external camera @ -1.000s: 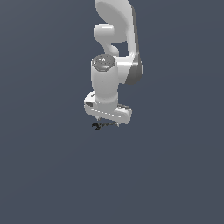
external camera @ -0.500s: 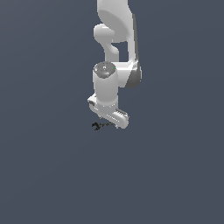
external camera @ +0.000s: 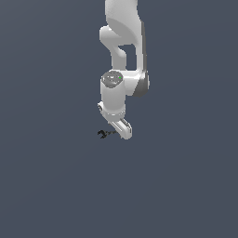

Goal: Pick up the object and move it to a goal position.

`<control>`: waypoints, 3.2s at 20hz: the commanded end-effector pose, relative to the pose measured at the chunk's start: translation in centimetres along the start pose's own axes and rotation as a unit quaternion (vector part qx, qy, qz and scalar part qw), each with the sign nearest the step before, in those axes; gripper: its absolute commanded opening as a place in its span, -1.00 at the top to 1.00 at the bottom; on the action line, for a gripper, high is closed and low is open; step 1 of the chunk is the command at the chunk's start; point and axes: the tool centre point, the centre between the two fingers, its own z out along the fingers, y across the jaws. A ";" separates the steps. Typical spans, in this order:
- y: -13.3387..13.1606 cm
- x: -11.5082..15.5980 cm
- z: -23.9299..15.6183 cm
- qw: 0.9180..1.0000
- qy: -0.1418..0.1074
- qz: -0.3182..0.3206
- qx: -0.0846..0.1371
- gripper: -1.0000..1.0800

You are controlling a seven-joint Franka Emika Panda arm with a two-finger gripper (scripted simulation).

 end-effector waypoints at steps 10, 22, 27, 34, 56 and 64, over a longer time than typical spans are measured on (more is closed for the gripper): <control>2.0 -1.1 2.7 0.986 0.002 0.165 -0.008 -0.92; 3.4 -1.7 4.2 0.965 0.006 0.262 -0.012 -0.92; 3.5 -1.8 4.3 0.963 0.006 0.271 -0.013 -0.92; 3.6 -1.8 5.4 0.963 0.006 0.269 -0.013 -0.92; 3.7 -1.8 9.4 0.962 0.006 0.271 -0.013 1.00; 3.1 -1.9 8.2 0.962 0.006 0.272 -0.013 1.00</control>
